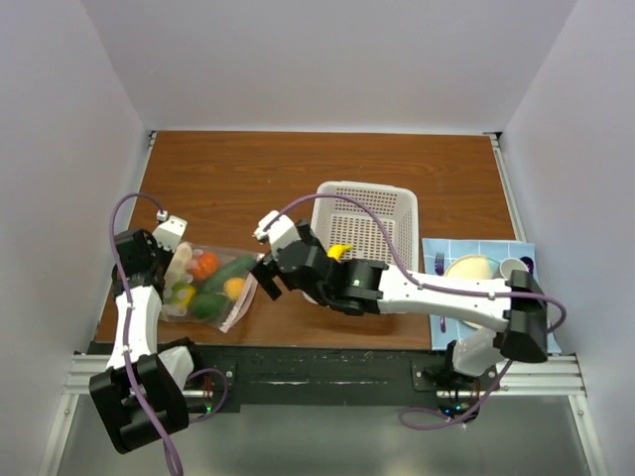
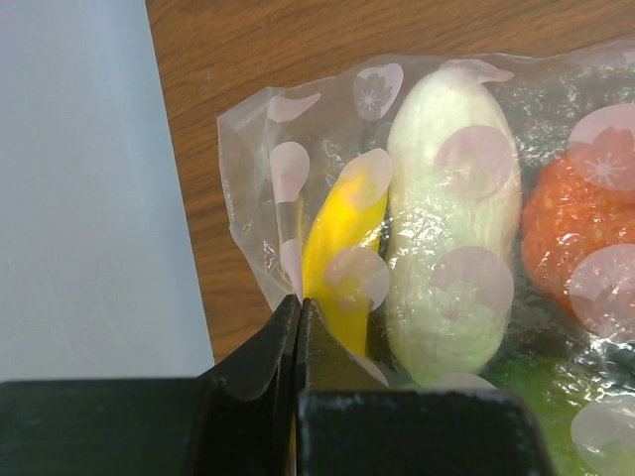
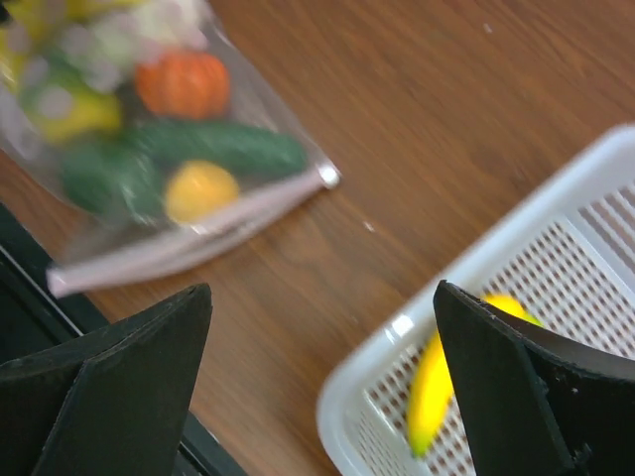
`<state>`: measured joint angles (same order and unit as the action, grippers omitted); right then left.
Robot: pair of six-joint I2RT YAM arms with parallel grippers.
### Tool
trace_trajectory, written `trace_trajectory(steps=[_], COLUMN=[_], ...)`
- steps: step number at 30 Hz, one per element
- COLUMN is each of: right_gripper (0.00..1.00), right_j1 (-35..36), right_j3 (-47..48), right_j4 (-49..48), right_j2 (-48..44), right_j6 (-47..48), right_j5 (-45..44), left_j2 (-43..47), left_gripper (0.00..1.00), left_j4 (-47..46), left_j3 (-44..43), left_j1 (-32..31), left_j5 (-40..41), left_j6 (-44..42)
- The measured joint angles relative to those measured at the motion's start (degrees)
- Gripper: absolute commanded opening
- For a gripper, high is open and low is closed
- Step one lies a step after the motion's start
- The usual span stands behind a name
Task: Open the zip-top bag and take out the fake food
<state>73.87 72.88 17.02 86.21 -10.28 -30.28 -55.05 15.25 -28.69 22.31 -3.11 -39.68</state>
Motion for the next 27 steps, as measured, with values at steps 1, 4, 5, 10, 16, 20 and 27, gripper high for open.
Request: trace_trajectory(steps=[1, 4, 5, 10, 16, 20, 27], right_gripper=[0.95, 0.85, 0.85, 0.83, 0.82, 0.84, 0.94], right_j1=[0.0, 0.0, 0.0, 0.0, 0.0, -0.04, -1.2], right_j3=[1.57, 3.04, 2.56, -2.49, -3.65, -1.36, 3.06], right_j4=[-1.2, -4.96, -5.79, -8.26, -12.11, -16.52, -21.79], right_j2=[1.84, 8.59, 10.86, 18.23, 19.71, 22.64, 31.41], right_j6=[0.15, 0.37, 0.35, 0.26, 0.13, 0.11, -0.68], right_j5=[0.94, 4.15, 5.05, 8.7, 10.58, 11.82, 14.88], left_j2=[0.0, -0.13, -0.22, -1.25, -3.63, -4.22, -4.92], left_gripper=[0.0, 0.0, 0.0, 0.0, 0.0, 0.0, 0.0], left_j4=[-0.02, -0.22, -0.37, -2.54, -6.47, -7.76, -8.13], left_j3=[0.0, 0.04, 0.07, 0.44, 0.61, 0.85, 0.94], left_j1=[0.0, 0.0, 0.0, 0.0, 0.0, 0.0, -0.33], left_j5=[0.0, 0.04, 0.09, 0.7, 1.29, 1.22, 0.85], left_j6=[0.0, 0.0, -0.02, -0.55, -1.51, -1.64, -2.56])
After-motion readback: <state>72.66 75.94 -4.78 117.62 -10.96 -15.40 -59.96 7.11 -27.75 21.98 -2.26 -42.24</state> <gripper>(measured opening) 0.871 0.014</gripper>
